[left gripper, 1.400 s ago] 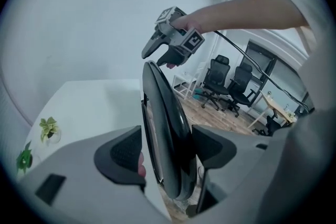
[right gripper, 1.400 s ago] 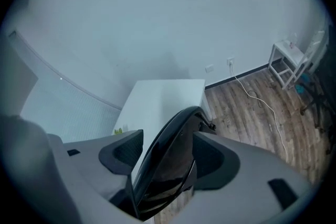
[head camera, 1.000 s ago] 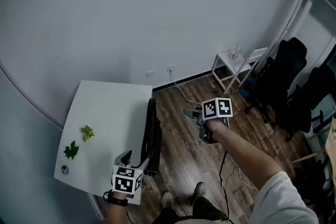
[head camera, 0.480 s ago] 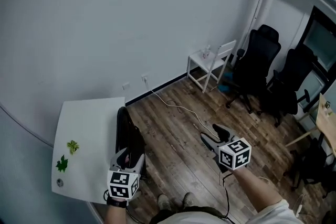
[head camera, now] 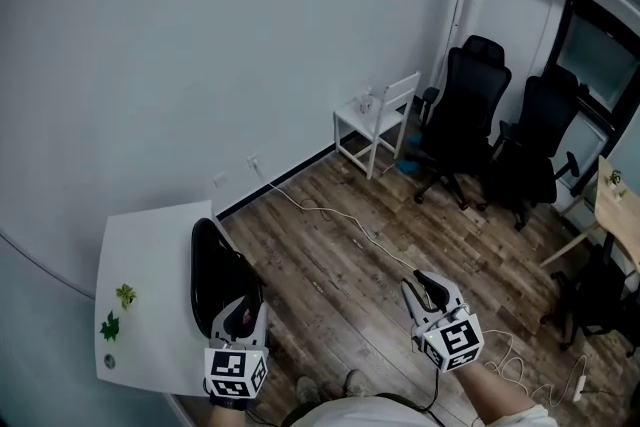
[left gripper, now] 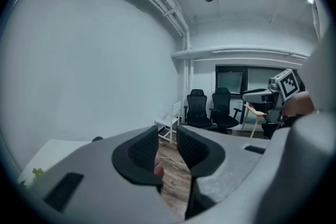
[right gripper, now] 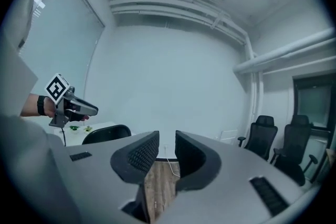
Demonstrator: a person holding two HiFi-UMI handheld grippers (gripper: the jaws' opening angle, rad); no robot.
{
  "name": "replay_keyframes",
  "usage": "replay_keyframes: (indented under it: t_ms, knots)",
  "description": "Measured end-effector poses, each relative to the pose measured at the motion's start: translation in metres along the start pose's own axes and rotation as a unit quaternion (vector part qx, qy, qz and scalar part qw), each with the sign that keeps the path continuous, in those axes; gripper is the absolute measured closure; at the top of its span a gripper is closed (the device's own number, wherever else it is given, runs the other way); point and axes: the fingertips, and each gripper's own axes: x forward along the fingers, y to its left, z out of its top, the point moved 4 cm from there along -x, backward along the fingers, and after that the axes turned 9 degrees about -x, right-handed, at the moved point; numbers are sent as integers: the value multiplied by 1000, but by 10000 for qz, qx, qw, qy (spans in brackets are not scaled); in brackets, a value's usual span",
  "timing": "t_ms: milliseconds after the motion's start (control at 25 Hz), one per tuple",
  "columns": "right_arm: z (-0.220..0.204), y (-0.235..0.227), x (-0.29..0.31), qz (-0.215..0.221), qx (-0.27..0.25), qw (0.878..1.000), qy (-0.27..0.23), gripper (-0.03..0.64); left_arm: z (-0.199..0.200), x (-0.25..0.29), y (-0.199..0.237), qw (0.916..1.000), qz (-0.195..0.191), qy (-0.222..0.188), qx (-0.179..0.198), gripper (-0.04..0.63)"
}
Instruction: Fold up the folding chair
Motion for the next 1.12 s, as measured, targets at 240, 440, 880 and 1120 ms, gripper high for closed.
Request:
replay_keyframes:
  t_ms: [240,440,880,1120]
  knots:
    - [-7,-17,-30,-375,66,9993,-21,581,1,0,-29,9998,-114,-148,64,553]
    - [-9,-20,-34,-525,60,9985,-158,597,2,-5,-36,9993,-104,-357,81,584]
    - [-1,-5,-31,-396,86,9988,-257,598,-5,-13,-45,9993,-204,-302,126,589]
    - [4,6,-22,-302,60,9992,-261,598,-5,-13,-37,9992,-255,-277,98,589]
